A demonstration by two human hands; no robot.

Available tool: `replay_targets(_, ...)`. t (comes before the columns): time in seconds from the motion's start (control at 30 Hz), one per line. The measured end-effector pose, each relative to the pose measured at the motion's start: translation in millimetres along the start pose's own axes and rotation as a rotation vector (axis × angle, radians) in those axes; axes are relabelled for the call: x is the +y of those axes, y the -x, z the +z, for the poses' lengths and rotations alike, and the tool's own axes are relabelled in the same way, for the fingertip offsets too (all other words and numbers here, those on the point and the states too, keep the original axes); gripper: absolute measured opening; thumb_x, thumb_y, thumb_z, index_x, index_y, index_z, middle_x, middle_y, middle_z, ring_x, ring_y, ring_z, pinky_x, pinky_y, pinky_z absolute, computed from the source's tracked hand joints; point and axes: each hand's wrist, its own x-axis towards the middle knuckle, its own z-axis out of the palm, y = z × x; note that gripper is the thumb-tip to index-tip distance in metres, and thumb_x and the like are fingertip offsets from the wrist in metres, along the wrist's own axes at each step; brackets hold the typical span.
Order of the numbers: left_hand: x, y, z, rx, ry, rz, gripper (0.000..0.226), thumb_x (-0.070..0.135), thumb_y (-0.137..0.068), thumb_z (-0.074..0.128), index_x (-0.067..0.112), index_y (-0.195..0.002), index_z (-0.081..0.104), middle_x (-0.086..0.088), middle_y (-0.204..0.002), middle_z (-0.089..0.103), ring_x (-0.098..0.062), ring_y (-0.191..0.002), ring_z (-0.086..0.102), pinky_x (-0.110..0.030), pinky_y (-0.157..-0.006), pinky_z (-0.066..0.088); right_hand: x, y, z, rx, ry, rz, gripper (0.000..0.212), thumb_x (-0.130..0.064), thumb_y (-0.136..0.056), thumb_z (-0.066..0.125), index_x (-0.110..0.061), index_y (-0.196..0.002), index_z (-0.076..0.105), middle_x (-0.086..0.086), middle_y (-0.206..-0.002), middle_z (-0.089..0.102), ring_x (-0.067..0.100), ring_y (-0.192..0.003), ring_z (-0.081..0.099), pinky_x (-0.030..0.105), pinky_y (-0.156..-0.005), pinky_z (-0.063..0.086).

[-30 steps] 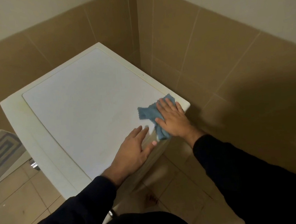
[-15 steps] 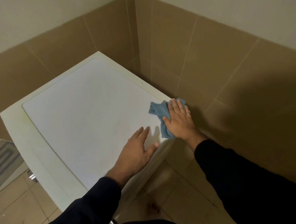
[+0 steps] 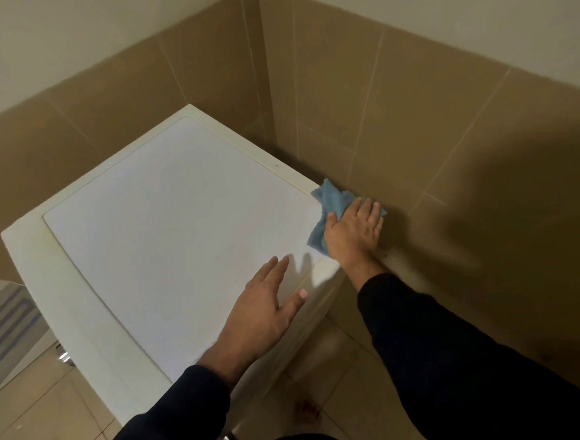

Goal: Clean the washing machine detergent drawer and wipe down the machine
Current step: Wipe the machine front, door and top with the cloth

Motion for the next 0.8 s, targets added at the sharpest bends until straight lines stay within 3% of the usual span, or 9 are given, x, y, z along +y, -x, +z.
replay_targets(0.17, -6, 12, -6, 0.023, 0.034, -0.064, 0.081, 0.070, -0.083, 0.027, 0.034, -0.155, 0.014, 0.011, -0.163, 0.015, -0.015, -0.147, 0.025, -0.039, -0.119, 0.027, -7, -28, 5, 0.125, 0.070, 0.023, 0.074, -0.059, -0.099, 0.026, -0.001, -0.141, 0.044, 0.020, -0.133, 0.057, 0.034, -0.120, 0.054, 0.047, -0.106, 0.038)
replay_targets(0.27, -10, 19, -5, 0.042, 0.034, -0.079, 0.082, 0.071, -0.082, 0.027, 0.036, -0.155, 0.013, 0.012, -0.163, 0.015, -0.014, -0.148, 0.023, -0.036, -0.118, 0.025, -14, -39, 8, 0.132, 0.063, -0.018, 0.072, -0.060, -0.099, 0.022, -0.004, -0.134, 0.050, 0.017, -0.120, 0.063, 0.032, -0.104, 0.061, 0.043, -0.089, 0.047)
replay_targets(0.37, -16, 26, -2, 0.055, 0.041, -0.083, 0.078, 0.069, -0.084, 0.029, 0.037, -0.154, 0.014, 0.012, -0.162, 0.016, -0.013, -0.147, 0.024, -0.034, -0.117, 0.026, -26, -46, 11, 0.115, 0.083, -0.147, 0.071, -0.058, -0.099, 0.026, -0.009, -0.150, 0.030, 0.023, -0.144, 0.046, 0.036, -0.123, 0.052, 0.045, -0.094, 0.045)
replay_targets(0.43, -20, 31, -1, 0.059, 0.055, -0.083, 0.077, 0.068, -0.086, 0.032, 0.037, -0.154, 0.015, 0.011, -0.162, 0.017, -0.012, -0.146, 0.025, -0.031, -0.116, 0.025, -35, -43, 11, 0.103, 0.103, -0.239, 0.073, -0.058, -0.099, 0.031, -0.017, -0.157, 0.011, 0.022, -0.160, 0.020, 0.040, -0.140, 0.035, 0.050, -0.105, 0.039)
replay_targets(0.5, -23, 32, 0, 0.065, 0.066, -0.090, 0.077, 0.067, -0.086, 0.034, 0.035, -0.154, 0.016, 0.011, -0.162, 0.018, -0.013, -0.145, 0.028, -0.030, -0.116, 0.026, -42, -36, 11, 0.076, 0.136, -0.321, 0.074, -0.057, -0.098, 0.033, -0.024, -0.157, 0.001, 0.019, -0.164, 0.005, 0.043, -0.146, 0.020, 0.056, -0.113, 0.027)
replay_targets(0.63, -25, 31, 1, 0.081, 0.066, -0.092, 0.072, 0.060, -0.093, 0.042, 0.031, -0.155, 0.020, 0.008, -0.162, 0.022, -0.020, -0.135, 0.044, -0.034, -0.113, 0.032, -52, -14, 16, -0.016, 0.225, -0.516, 0.068, -0.060, -0.099, 0.022, -0.031, -0.157, 0.003, 0.008, -0.166, 0.004, 0.038, -0.151, -0.002, 0.060, -0.118, 0.001)
replay_targets(0.8, -31, 27, -7, 0.095, 0.053, -0.095, 0.072, 0.059, -0.095, 0.042, 0.027, -0.155, 0.020, 0.005, -0.162, 0.022, -0.020, -0.137, 0.042, -0.036, -0.115, 0.030, -51, 42, 22, -0.055, 0.244, -0.649, 0.079, -0.071, -0.094, 0.015, -0.026, -0.157, 0.003, 0.010, -0.166, 0.001, 0.033, -0.151, -0.007, 0.056, -0.120, -0.001)
